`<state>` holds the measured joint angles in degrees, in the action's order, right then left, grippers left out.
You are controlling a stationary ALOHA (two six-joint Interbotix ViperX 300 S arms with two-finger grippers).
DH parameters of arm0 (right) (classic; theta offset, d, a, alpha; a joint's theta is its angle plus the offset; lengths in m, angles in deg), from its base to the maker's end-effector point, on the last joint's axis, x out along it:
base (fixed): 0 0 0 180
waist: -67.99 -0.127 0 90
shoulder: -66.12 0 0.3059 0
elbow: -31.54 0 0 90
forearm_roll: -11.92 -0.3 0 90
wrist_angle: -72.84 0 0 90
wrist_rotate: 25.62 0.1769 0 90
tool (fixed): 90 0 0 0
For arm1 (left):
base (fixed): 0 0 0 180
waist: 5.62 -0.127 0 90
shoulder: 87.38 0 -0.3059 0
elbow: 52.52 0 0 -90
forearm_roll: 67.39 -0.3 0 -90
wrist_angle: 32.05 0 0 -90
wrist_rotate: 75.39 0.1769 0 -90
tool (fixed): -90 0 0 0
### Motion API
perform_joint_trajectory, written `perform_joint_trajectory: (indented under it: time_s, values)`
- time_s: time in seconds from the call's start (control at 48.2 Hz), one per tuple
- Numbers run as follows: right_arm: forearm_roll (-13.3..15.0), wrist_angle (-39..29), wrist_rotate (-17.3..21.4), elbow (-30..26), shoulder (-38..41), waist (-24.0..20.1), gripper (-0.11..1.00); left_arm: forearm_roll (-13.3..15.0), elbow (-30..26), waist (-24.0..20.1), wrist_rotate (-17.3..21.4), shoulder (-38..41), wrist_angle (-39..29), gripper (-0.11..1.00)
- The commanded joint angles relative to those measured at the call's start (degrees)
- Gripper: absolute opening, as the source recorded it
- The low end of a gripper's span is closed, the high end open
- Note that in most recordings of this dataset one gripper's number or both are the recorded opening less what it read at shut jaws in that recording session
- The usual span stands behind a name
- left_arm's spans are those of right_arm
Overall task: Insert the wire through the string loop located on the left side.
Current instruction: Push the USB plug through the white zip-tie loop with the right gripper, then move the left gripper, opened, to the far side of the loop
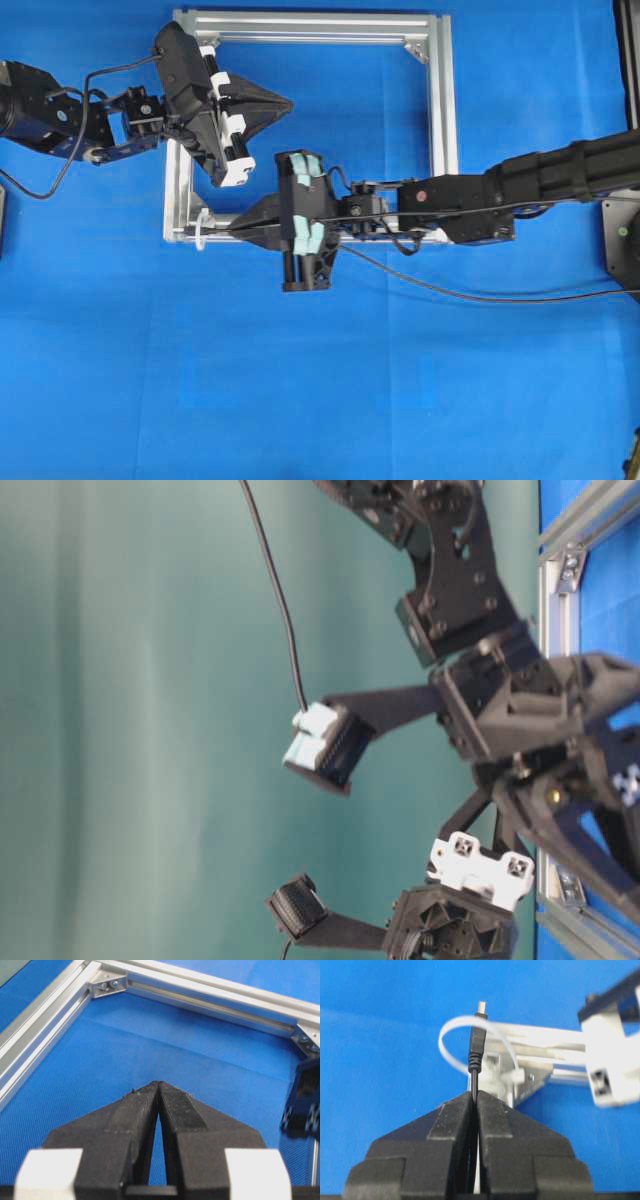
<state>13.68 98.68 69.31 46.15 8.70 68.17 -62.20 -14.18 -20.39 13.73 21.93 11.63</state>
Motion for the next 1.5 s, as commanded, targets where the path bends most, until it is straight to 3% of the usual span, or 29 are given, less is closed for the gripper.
perform_joint_trajectory:
  time_s: [0.0,0.249,0.831,1.474]
  values:
    - [0.1,-0.2,-0.3,-2.5,-0.4,0.1,0.00,-0.2,-0.4,0.2,-0.1,-1.8,0.3,0.02]
    - [0.1,-1.7,-0.5,-5.3,1.8,0.2,0.00,-0.2,-0.4,0.3,-0.1,-1.8,0.3,0.02]
    - [0.1,-1.7,-0.5,-5.3,2.0,0.2,0.00,-0.5,0.7,0.5,-0.1,-2.5,0.3,0.02]
    - [0.1,-1.7,-0.6,-5.2,2.0,0.2,0.00,-0.5,22.5,0.5,-0.1,-20.8,0.3,0.02]
